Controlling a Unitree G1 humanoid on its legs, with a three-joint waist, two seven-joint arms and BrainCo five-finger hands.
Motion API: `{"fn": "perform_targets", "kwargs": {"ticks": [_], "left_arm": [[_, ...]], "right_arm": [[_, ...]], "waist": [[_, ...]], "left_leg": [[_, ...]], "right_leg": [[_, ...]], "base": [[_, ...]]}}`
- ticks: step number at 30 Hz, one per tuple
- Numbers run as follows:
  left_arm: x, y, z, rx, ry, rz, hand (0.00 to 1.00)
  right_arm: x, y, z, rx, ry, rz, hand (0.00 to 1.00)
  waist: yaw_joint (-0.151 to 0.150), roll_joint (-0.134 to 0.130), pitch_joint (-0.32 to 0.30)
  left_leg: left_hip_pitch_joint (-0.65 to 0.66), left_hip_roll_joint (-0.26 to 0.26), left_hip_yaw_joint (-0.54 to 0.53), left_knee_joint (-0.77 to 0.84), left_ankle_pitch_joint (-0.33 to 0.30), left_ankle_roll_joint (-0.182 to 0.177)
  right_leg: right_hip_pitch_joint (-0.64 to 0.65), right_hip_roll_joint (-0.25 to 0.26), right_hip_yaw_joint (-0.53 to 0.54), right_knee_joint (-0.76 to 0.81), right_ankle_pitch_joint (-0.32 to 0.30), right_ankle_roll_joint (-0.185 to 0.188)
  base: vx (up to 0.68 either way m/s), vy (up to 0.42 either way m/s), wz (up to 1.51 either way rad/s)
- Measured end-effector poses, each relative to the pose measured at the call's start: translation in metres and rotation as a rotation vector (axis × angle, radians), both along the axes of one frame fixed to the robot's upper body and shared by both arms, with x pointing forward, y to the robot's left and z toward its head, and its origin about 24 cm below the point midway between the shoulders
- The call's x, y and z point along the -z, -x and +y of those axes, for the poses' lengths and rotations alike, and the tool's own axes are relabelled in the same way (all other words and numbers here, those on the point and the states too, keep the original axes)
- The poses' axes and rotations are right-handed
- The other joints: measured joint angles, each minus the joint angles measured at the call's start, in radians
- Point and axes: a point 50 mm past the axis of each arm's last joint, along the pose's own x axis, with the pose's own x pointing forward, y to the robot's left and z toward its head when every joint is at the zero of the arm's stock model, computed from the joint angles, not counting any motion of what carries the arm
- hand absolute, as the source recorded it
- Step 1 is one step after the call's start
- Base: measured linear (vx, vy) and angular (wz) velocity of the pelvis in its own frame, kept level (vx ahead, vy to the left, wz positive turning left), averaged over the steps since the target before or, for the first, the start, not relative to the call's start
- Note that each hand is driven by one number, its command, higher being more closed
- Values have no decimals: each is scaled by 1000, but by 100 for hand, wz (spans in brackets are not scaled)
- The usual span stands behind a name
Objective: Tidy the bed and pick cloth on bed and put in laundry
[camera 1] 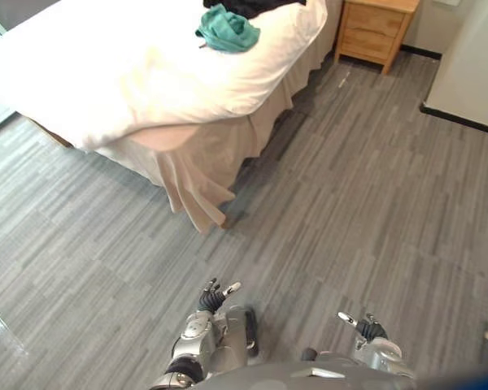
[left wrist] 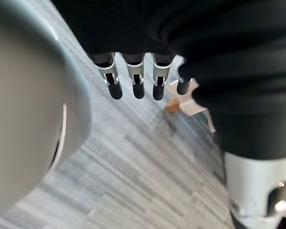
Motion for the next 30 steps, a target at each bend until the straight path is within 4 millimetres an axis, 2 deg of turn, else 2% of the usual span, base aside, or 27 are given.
{"fn": "perform_targets", "kwargs": {"ticks": [1, 2, 3, 4, 5, 6, 7, 8, 9, 10, 11, 12, 13, 15, 16, 17, 18, 19, 20, 21, 22, 23, 24, 25, 26, 28, 30], "left_arm": [[0, 0, 3, 1, -8, 1, 0], [0, 0, 5, 0, -13, 2, 0], [-1, 0, 13, -2, -34, 5, 0], [0, 2, 19, -2, -47, 12, 0], [1, 3, 19, -3, -48, 19, 0], [3, 9, 21, -4, -50, 39, 0], [7, 17, 21, 4, -54, 67, 0], [8, 19, 21, 15, -59, 77, 0], [10, 24, 24, 25, -68, 100, 0], [11, 28, 25, 22, -71, 111, 0], [12, 31, 27, 33, -78, 119, 0], [12, 31, 27, 35, -79, 121, 0], [14, 35, 28, 44, -86, 138, 0], [14, 35, 29, 43, -86, 140, 0], [15, 40, 29, 41, -85, 155, 0], [17, 43, 29, 38, -84, 165, 0], [17, 43, 29, 37, -84, 165, 0], [16, 41, 31, 34, -89, 158, 0], [16, 40, 29, 3, -71, 152, 0], [15, 37, 26, 0, -63, 139, 0], [12, 27, 15, -5, -34, 100, 0], [11, 23, 12, -9, -24, 89, 0], [10, 21, 8, -27, -9, 76, 0], [10, 23, 10, -46, -4, 74, 0], [10, 23, 13, -59, -5, 69, 0], [10, 22, 10, -119, 27, 60, 0], [10, 24, 11, -154, 36, 63, 0]], "right_arm": [[3, 5, 6, -1, -17, 23, 0], [4, 6, 8, -4, -23, 26, 0], [6, 9, 14, 3, -42, 38, 0], [7, 13, 18, 8, -54, 51, 0], [8, 13, 18, 8, -57, 51, 0], [8, 13, 19, 7, -62, 50, 0], [8, 16, 17, 9, -59, 53, 0], [8, 16, 15, 14, -57, 53, 0], [7, 16, 12, 15, -46, 46, 0], [6, 14, 9, 11, -36, 34, 0], [4, 10, 8, 12, -33, 22, 0], [4, 9, 8, 13, -32, 20, 0], [2, 3, 8, 9, -30, 2, 0], [0, -2, 8, 0, -26, -15, 0], [-1, -5, 7, -14, -20, -23, 0], [-2, -8, 9, -28, -19, -28, 0], [-2, -8, 10, -35, -19, -29, 0], [-1, -8, 14, -61, -24, -29, 0], [-3, -11, 12, -57, -25, -43, 0], [-4, -15, 11, -59, -20, -53, 0], [-8, -25, 7, -62, -7, -84, 0], [-10, -27, 5, -63, -3, -95, 0], [-12, -27, 0, -57, 8, -112, 0], [-8, -18, 6, -87, -5, -88, 0], [-5, -11, 9, -83, -16, -74, 0], [-6, -13, 7, -86, -14, -73, 0], [-6, -15, 8, -101, -13, -72, 0]], "waist": [[7, -29, -14], [8, -43, -20], [14, -78, -38], [16, -95, -46], [17, -95, -46], [16, -92, -46], [7, -82, -45], [5, -79, -43], [-1, -73, -40], [-9, -71, -40], [-17, -67, -38], [-18, -67, -38], [-18, -58, -33], [-18, -50, -28], [-21, -43, -24], [-23, -42, -23], [-22, -45, -24], [-26, -65, -27], [-24, -37, -23], [-19, -26, -18], [-21, 1, 9], [-27, 3, 23], [-41, -9, 24], [-52, -42, 6], [-52, -71, -4], [-44, -50, -6], [-39, -34, -13]], "left_leg": [[10, -34, 8, -1, 28, 46], [12, -44, 11, -6, 22, 46], [20, -74, 14, 1, 7, 76], [60, -96, 19, 3, -28, 93], [82, -100, 18, 2, -42, 96], [144, -108, 10, -8, -78, 99], [232, -115, -16, -35, -113, 100], [260, -117, -26, -42, -123, 100], [332, -120, -49, -63, -147, 97], [393, -119, -73, -87, -157, 93], [446, -111, -98, -113, -162, 83], [453, -109, -101, -115, -163, 81], [501, -87, -121, -123, -182, 49], [532, -67, -135, -122, -199, 20], [556, -45, -155, -120, -216, -7], [576, -22, -178, -118, -235, -40], [581, -16, -184, -116, -243, -51], [585, -11, -214, -99, -269, -79], [580, 29, -248, -74, -308, -82], [566, 45, -245, -61, -306, -85], [566, 56, -254, -55, -278, -78], [575, 67, -263, -50, -262, -79], [585, 73, -310, -46, -249, -78], [586, 66, -378, -45, -251, -82], [584, 61, -402, -48, -255, -88], [557, 132, -471, -38, -254, -103], [523, 158, -498, -14, -228, -118]], "right_leg": [[10, -25, 10, 8, 2, 2], [6, -36, 9, 14, 7, 2], [-7, -71, 17, 55, 28, 31], [-23, -91, 44, 164, 44, 58], [-34, -96, 52, 214, 56, 72], [-76, -106, 84, 380, 111, 94], [-146, -115, 112, 623, 221, 172], [-176, -120, 116, 714, 227, 181], [-262, -144, 86, 924, 208, 155], [-326, -176, 19, 1033, 174, 115], [-371, -196, -48, 1051, 117, 93], [-377, -197, -56, 1048, 109, 90], [-434, -195, -122, 969, 65, 77], [-470, -174, -153, 846, 44, 72], [-490, -133, -148, 691, 45, 64], [-501, -81, -120, 485, 80, 51], [-504, -66, -103, 408, 112, 43], [-501, -39, -23, 208, 239, 34], [-477, 6, -2, 172, 341, 18], [-480, 8, -3, 175, 339, 20], [-518, 26, 79, 286, 321, 33], [-547, 26, 129, 376, 297, 54], [-617, 29, 174, 519, 200, 70], [-593, 9, 242, 438, 195, 64], [-586, -6, 266, 427, 173, 117], [-581, 8, 150, 494, 102, 75], [-571, 10, 92, 498, 80, 50]], "base": [[599, 285, 1], [497, 217, 19], [534, 222, 27], [438, 186, 23], [572, 248, 11], [557, 253, 13], [656, 288, 19], [612, 238, 42], [475, 134, 51], [575, 120, 73], [386, 62, 55], [463, 6, 63], [435, -47, 49], [438, -89, 47], [453, -195, 57], [550, -254, 60], [478, -291, 75], [462, -335, 73], [433, -317, 70], [364, -259, 56], [251, -128, 49], [262, -182, 89], [254, -301, 150], [238, -378, 169], [229, -357, 176], [210, -349, 137], [140, -305, 93]]}}
